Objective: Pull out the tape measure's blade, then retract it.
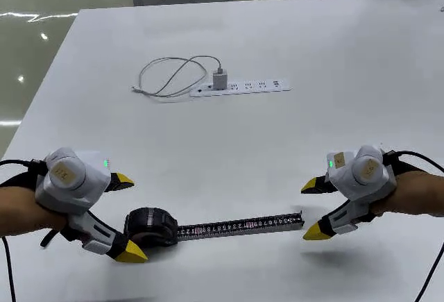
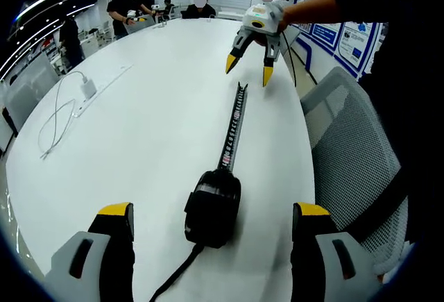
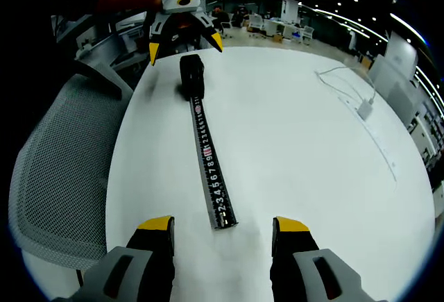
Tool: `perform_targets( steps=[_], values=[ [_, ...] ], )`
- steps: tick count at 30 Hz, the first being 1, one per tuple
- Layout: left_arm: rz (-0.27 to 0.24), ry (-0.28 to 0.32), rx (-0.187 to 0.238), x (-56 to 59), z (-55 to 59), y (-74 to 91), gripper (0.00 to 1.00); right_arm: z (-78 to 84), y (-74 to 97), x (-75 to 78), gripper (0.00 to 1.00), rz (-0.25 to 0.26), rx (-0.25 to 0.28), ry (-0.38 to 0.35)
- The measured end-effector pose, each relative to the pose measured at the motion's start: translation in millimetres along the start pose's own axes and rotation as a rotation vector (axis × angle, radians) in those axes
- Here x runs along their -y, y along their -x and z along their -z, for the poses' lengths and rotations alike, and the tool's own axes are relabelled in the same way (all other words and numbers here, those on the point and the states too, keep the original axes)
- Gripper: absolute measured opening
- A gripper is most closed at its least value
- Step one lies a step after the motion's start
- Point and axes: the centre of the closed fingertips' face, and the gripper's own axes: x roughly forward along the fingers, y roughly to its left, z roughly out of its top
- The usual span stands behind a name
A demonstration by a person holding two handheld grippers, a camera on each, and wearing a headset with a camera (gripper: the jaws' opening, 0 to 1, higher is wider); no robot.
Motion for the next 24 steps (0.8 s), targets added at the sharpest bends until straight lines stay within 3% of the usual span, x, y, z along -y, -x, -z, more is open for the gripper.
perform_targets(
  steps=[3, 10, 13, 17, 19, 24],
  values=[
    [-0.008, 0.006, -0.001, -0.8, -0.3, 0.5, 0.99, 0.7, 0.6, -1.1, 0.57, -0.003, -0.003, -0.009],
    [-0.017, 0.028, 0.015, -1.4, -1.3, 0.8, 0.99, -4.7, 2.0, 0.0, 0.64, 0.018, 0.028, -0.038],
    [-0.082, 0.026, 0.034, -11.5, -2.1, 3.4, 0.99, -6.9, 2.7, 1.2, 0.71, 0.032, 0.042, -0.058],
    [-0.087, 0.124, 0.105, -11.5, -6.1, 6.9, 0.99, -7.4, 4.9, 4.6, 0.77, 0.068, 0.077, -0.087],
    [-0.082, 0.139, 0.110, -9.6, -3.2, 6.5, 0.99, -8.2, 6.2, 6.1, 0.79, 0.084, 0.098, -0.101],
    [-0.155, 0.207, 0.164, -15.8, 4.0, 7.2, 0.99, -7.1, 8.4, 6.4, 0.86, 0.117, 0.148, -0.161]
  ],
)
